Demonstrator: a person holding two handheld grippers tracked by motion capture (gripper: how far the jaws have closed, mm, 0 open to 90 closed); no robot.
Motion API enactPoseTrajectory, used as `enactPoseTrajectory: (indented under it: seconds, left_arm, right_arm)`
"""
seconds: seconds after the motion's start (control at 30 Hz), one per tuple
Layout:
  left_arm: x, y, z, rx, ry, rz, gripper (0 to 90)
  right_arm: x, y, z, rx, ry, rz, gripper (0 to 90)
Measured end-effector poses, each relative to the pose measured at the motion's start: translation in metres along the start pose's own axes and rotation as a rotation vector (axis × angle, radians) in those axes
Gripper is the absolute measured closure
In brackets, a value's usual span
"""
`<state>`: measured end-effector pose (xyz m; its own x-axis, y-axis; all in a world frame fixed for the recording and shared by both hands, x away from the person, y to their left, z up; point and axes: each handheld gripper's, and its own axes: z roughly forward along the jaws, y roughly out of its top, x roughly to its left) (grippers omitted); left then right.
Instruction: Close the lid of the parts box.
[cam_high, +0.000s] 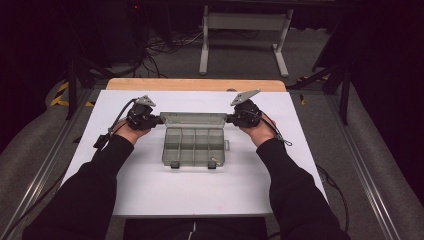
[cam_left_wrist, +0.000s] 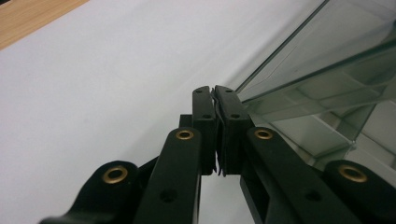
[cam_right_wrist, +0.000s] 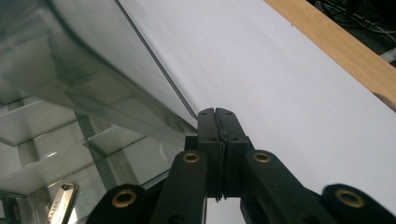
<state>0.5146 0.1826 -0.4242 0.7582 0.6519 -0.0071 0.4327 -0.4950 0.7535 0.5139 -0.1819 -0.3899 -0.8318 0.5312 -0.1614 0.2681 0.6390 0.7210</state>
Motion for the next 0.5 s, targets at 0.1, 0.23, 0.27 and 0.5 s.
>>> enactPoseTrajectory:
  seconds: [0.1,0.23,0.27,0.5]
  left_arm:
    - [0.0008,-0.0003,-0.0012,0.007,-0.008,0.001,86.7]
    - [-0.0009,-0.0003,-0.0021,0.008,-0.02,0.002,86.7]
    - [-0.0014,-0.0002,-0.0024,0.009,-0.024,0.003,86.8]
    - [-0.0054,0.0005,-0.0065,0.021,-0.044,0.019,86.8]
  right_arm:
    - [0.0016,-0.0006,-0.0009,0.0,0.005,-0.006,89.8]
    - [0.0043,-0.0013,-0.002,0.007,0.009,-0.012,89.6]
    - [0.0048,-0.0016,-0.0024,0.007,0.01,-0.015,89.6]
    - [0.0093,-0.0036,-0.0066,0.016,0.025,-0.025,89.7]
